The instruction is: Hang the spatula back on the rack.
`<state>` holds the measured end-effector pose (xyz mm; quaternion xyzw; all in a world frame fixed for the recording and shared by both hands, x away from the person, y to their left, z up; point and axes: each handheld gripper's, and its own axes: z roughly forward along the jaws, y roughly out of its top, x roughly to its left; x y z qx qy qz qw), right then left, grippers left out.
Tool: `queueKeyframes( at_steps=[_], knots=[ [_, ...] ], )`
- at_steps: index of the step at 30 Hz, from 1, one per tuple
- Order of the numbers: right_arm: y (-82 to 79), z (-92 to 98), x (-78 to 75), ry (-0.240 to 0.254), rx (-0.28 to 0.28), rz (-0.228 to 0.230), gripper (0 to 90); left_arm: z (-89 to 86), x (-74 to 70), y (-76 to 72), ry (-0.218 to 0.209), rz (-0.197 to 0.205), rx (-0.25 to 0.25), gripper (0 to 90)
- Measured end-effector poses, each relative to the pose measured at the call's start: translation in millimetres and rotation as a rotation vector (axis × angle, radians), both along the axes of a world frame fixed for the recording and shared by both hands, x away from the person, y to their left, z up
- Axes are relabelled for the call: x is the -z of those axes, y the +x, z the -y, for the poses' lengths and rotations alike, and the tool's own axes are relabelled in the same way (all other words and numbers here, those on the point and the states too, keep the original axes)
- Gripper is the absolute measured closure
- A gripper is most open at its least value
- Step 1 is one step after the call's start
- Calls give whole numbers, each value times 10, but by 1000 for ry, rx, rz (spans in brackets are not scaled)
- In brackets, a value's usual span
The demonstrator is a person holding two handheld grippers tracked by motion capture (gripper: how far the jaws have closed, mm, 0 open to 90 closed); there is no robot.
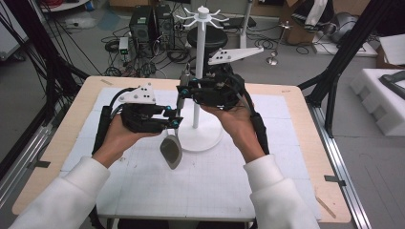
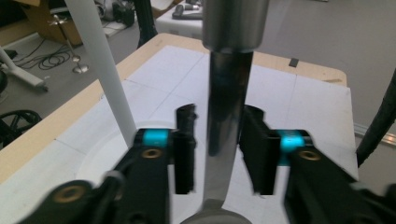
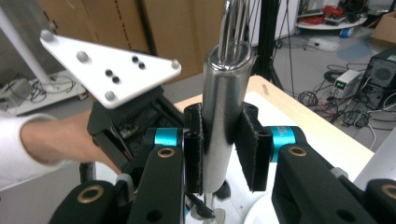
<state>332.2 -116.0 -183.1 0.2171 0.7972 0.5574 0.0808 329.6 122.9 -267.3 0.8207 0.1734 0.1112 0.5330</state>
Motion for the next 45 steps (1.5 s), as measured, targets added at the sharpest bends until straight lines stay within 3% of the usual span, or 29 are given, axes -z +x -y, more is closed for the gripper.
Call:
queueKeyframes(
  at_steps=[1, 3, 6, 10, 12, 14, 16, 21, 29, 38, 45],
  knots=[
    [4, 2, 3, -4, -3, -1, 742, -13, 2, 6, -14, -8, 5, 606],
    [15, 14, 5, -9, -12, 0, 743, -35, -1, 6, -1, 3, 11, 536],
    [23, 41, -2, -13, -16, 5, 744, -50, 1, 2, -3, -2, -1, 348],
    [29, 80, -19, -21, -20, 23, 745, -75, 0, 1, -28, -19, 20, 125],
    [38, 92, -25, -27, -22, 27, 746, -90, 4, 5, -39, -57, 56, 17],
    [45, 106, -31, -28, -23, 19, 746, -106, 7, -22, -34, -32, 52, 17],
    [60, 123, -35, -31, -23, 21, 746, -143, 13, -22, -24, -34, 69, 17],
    [91, 157, -45, -32, -20, 27, 747, -252, 41, -39, -26, -28, 47, 17],
    [175, 223, -97, -35, -14, 40, 747, -564, 136, -130, -37, -6, 14, 17],
    [306, 250, -146, -76, -37, 35, 748, -849, 221, -199, -42, -9, -6, 17],
    [373, 272, -237, -64, -48, 35, 749, -1081, 309, -271, -59, -17, -24, 17]
  ],
)
